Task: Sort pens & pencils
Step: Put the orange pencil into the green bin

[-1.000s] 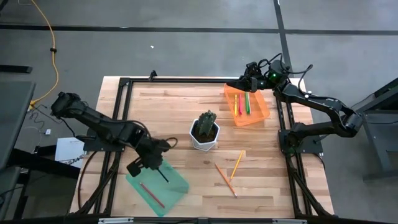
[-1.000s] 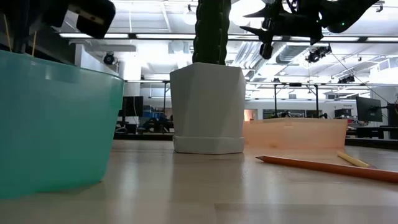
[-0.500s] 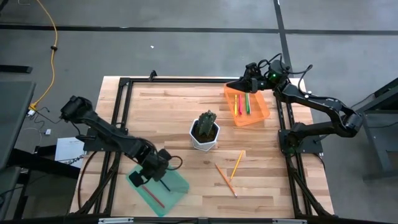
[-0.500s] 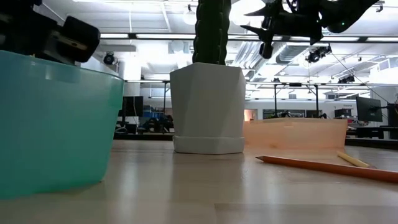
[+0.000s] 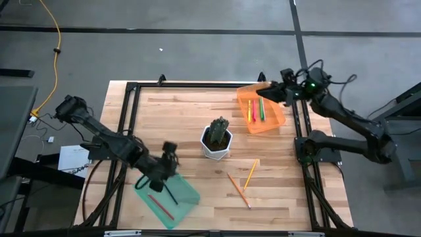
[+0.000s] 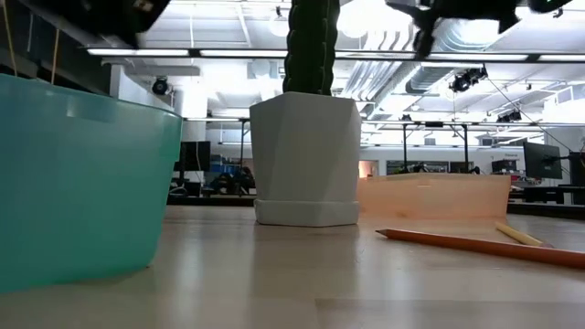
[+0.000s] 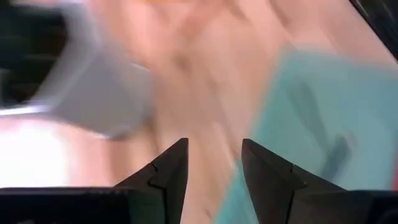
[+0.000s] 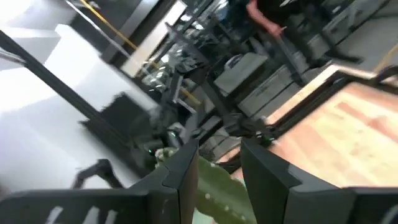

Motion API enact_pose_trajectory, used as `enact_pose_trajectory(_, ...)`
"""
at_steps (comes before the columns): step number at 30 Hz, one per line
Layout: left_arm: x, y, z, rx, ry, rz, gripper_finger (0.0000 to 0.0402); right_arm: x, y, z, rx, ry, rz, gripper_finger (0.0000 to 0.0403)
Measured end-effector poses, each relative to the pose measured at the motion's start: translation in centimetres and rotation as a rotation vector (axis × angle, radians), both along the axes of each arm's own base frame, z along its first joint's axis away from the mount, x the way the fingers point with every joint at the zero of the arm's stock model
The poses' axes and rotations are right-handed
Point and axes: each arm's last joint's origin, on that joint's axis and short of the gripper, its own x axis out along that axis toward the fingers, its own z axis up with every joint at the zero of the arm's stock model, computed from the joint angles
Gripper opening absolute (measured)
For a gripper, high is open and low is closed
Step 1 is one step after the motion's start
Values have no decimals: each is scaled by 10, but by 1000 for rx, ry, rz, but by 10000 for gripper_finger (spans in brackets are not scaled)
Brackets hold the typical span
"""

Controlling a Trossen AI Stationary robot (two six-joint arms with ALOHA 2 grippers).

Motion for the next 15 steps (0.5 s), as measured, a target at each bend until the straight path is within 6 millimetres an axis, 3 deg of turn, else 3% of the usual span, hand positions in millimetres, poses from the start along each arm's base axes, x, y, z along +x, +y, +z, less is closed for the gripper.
enact_pose_trajectory(9, -16, 33, 71, -42, -593, 437, 138, -28, 40, -11, -46, 181, 14, 113)
enact_pose_trajectory(15, -30, 61, 102, -10, -789, 573, 138, -31, 59, -19, -95, 265, 71, 113)
